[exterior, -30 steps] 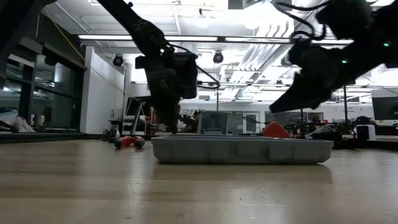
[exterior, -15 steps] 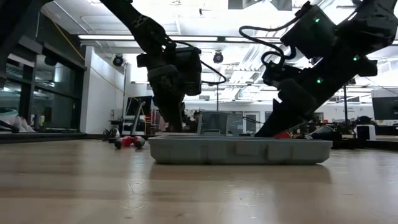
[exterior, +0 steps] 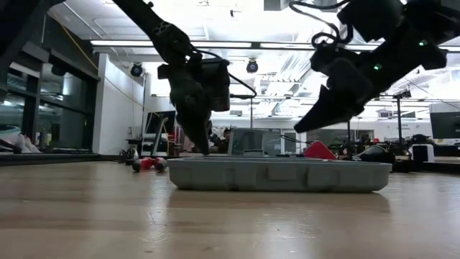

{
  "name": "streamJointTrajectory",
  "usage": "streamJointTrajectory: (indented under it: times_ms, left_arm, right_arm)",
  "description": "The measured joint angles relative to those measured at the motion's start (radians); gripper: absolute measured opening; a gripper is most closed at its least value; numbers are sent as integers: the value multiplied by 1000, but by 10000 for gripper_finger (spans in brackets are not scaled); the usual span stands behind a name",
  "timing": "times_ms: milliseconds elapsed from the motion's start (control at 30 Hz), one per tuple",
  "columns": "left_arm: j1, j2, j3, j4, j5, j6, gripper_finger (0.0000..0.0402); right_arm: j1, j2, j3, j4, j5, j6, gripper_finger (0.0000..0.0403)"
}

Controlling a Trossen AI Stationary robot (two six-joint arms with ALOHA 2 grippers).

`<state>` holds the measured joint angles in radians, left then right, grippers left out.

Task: Prefit tool cases

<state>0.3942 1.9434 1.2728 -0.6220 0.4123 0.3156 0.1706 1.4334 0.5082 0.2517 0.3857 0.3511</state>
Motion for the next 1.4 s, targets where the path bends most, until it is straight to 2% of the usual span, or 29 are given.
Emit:
streamJointTrajectory:
  times_ms: [100, 167, 400, 567, 700, 900, 1133, 1233, 1400]
  left_arm:
    - [24, -2, 1, 4, -90, 10, 0]
    - [45, -2, 1, 0, -113, 11, 0]
    - [80, -2, 1, 5, -104, 8, 0]
    - [51, -2, 1, 50, -99, 1, 0]
    - [25, -2, 1, 65, -99, 0, 0]
    - [-4, 19, 0, 68, -106, -28, 0]
    - [-80, 56, -3, 32, -32, -43, 0]
    - [-106, 46, -3, 23, -62, -43, 0]
    - [-98, 3, -3, 2, -178, -37, 0]
  right_arm:
    - [-37, -3, 0, 19, -20, -23, 0]
    - [-67, 2, 0, 51, -56, -47, 0]
    - [-229, 6, 1, 135, -163, -149, 0]
    - [-348, 6, 1, 152, -250, -182, 0]
    - [-395, 7, 1, 157, -283, -202, 0]
    - [-424, 7, 1, 154, -291, -214, 0]
    - [-418, 7, 1, 151, -346, -207, 0]
    - [-409, 7, 1, 153, -346, -202, 0]
    - [-381, 7, 1, 167, -346, -195, 0]
